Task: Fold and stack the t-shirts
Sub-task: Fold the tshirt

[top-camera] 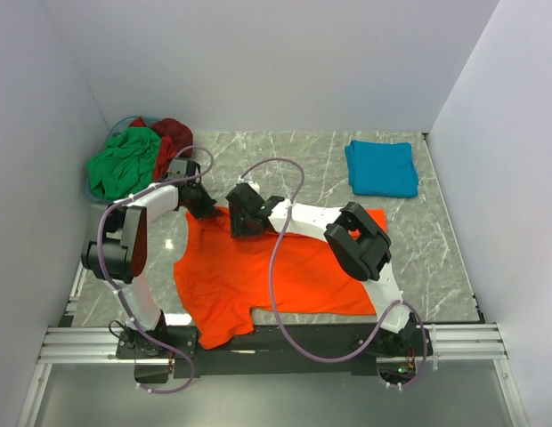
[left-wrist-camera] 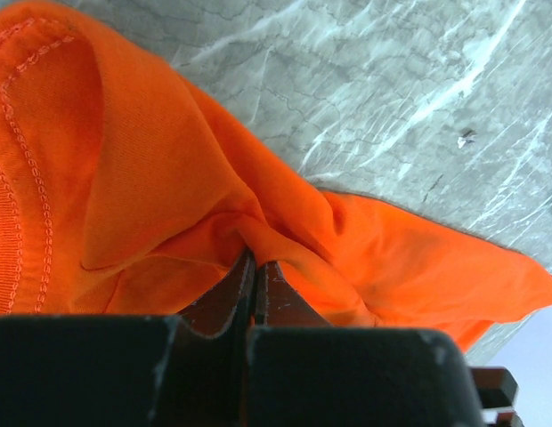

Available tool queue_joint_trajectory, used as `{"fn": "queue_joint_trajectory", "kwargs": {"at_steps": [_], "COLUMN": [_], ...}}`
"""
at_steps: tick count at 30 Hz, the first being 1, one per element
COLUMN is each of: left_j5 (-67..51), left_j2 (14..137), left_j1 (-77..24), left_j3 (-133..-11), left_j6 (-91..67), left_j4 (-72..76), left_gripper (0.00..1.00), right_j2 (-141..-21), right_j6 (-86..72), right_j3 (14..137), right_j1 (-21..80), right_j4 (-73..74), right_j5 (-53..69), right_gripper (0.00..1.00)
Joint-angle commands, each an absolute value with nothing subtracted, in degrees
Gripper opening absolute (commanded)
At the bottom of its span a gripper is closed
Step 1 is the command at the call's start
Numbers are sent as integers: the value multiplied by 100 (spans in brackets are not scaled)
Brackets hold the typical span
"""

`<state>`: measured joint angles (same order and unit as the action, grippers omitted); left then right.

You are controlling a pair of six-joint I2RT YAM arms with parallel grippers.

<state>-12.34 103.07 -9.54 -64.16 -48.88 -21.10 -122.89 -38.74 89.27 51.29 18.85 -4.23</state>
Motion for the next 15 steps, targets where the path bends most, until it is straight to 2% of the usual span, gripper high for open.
{"fn": "queue_joint_trajectory", "kwargs": {"at_steps": [1, 2, 4, 5, 7, 8, 11, 15], "left_j5": [-1195, -1195, -1213, -1213, -1230, -1248, -1231, -1187], "left_j2": [10178, 10169, 10152, 10160, 10151, 10125, 10020, 9826], "left_j1": [-923, -923, -923, -923, -932, -923, -923, -923], "left_j3": [-6320, -6311, -6302, -6310, -6311, -6302, -6223, -6135], "left_j6": [-4887, -4887, -4887, -4887, -4887, -4895, -4922, -4939], "left_j4": [-1978, -1969, -1960, -1960, -1969, -1977, -1951, -1995], "left_gripper": [0, 0, 1, 0, 0, 0, 0, 0], "right_j2": [-12410, -12419, -12323, -12279, -12174, -12147, -12024, -11708], "right_j6": [-3946, -3955, -3955, -3955, -3929, -3911, -3824, -3727], "right_j3": [9237, 9255, 9194, 9124, 9097, 9097, 9114, 8957], "right_j1": [5221, 5221, 5229, 5247, 5247, 5247, 5247, 5265], "right_j4": [2240, 2267, 2189, 2154, 2110, 2118, 2180, 2154], "right_j5": [-808, -861, -1001, -1045, -1133, -1160, -1195, -1117], "right_gripper": [47, 40, 34, 26, 18, 9, 0, 0]}}
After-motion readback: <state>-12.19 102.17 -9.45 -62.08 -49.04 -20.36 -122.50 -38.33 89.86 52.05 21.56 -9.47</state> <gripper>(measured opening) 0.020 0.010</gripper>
